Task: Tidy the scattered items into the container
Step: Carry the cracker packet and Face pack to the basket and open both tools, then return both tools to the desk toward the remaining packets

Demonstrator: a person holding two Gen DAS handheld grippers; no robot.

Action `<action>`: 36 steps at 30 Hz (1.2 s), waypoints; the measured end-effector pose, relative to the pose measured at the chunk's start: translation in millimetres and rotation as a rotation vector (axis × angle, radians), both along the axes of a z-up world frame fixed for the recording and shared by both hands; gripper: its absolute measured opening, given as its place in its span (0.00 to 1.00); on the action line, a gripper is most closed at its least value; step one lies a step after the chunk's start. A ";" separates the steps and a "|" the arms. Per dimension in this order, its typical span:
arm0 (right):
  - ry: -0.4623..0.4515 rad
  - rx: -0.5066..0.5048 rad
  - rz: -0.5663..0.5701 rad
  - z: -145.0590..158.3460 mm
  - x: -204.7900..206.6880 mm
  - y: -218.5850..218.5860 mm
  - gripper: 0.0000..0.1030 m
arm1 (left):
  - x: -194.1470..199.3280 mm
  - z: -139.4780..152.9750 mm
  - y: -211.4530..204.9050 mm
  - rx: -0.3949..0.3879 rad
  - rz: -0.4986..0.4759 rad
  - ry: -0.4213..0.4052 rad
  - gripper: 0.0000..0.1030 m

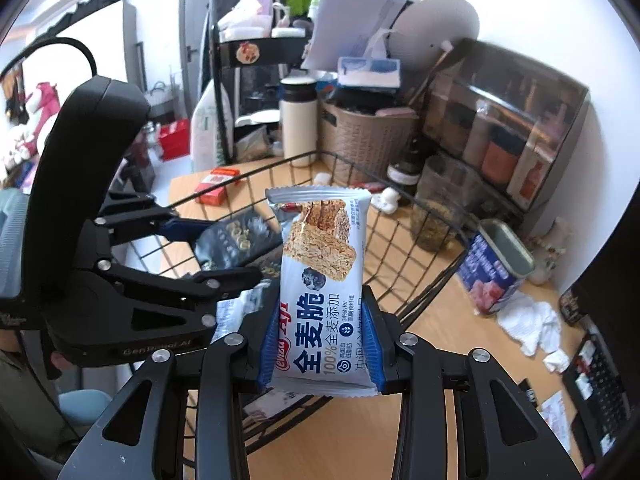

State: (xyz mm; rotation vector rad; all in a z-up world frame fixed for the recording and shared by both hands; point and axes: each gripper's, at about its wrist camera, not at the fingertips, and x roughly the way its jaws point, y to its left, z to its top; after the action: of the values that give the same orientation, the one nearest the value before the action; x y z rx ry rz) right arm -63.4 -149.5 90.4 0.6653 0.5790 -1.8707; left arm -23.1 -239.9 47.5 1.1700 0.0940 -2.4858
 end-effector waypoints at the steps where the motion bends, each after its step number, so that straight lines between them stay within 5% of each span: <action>1: -0.002 -0.002 0.000 0.6 -0.2 0.3 0.41 | 0.8 1.4 0.2 -0.001 0.001 0.009 0.68; 16: -0.030 -0.022 -0.009 10.5 -5.0 11.1 0.41 | -4.4 12.5 22.6 0.011 -0.050 0.021 0.68; 27: 0.001 -0.016 -0.166 24.8 -36.5 102.8 0.41 | -31.2 33.5 89.8 0.011 -0.183 0.041 0.68; 36: -0.058 0.014 -0.322 -9.4 -85.9 178.7 0.41 | -93.4 3.0 165.4 0.020 -0.346 -0.038 0.68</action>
State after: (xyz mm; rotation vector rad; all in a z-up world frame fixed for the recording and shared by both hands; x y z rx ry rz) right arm -149.4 29.2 81.0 0.8594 0.4678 -2.1385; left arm -116.6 -74.5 50.5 1.3373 -0.1041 -2.7612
